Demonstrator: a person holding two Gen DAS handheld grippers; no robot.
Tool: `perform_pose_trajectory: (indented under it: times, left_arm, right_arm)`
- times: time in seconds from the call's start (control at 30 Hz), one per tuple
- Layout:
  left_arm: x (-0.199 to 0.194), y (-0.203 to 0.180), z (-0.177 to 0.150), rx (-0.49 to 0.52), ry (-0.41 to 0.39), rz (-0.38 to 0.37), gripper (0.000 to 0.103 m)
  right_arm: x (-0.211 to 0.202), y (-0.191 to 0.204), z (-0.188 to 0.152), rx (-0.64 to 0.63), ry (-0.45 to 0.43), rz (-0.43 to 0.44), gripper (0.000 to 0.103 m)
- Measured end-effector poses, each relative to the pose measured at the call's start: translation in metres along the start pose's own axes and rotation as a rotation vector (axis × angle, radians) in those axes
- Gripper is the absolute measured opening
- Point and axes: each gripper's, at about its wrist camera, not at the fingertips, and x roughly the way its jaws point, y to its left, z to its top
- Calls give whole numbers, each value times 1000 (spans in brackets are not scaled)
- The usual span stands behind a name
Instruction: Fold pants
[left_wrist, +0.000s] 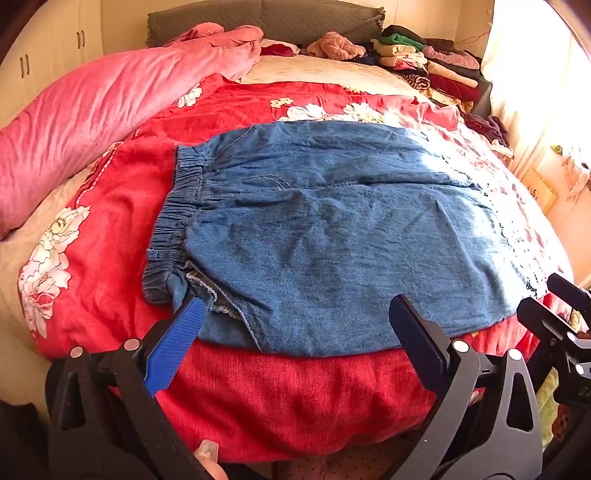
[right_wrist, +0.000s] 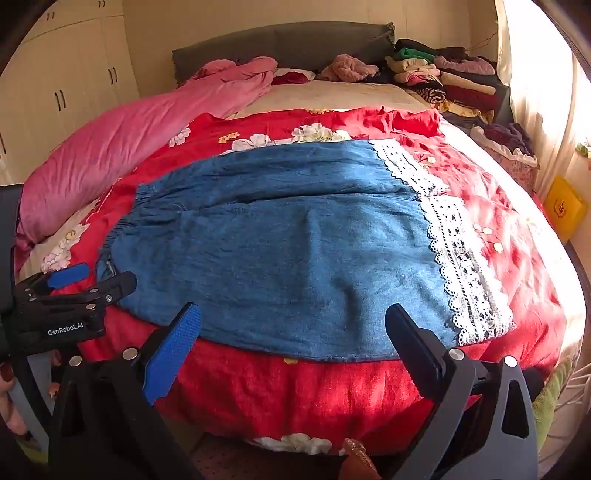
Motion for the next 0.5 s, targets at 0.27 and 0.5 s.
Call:
perform_pose_trajectory:
  times: [0.27, 0.5]
  left_arm:
    - [-2, -1, -1, 1, -1, 1, 94]
    - [-2, 0, -1, 4, -2, 2, 94]
  right_arm:
    - [0, 0, 0, -3, -3, -6, 99]
    - [0, 1, -1, -4, -2, -6, 99]
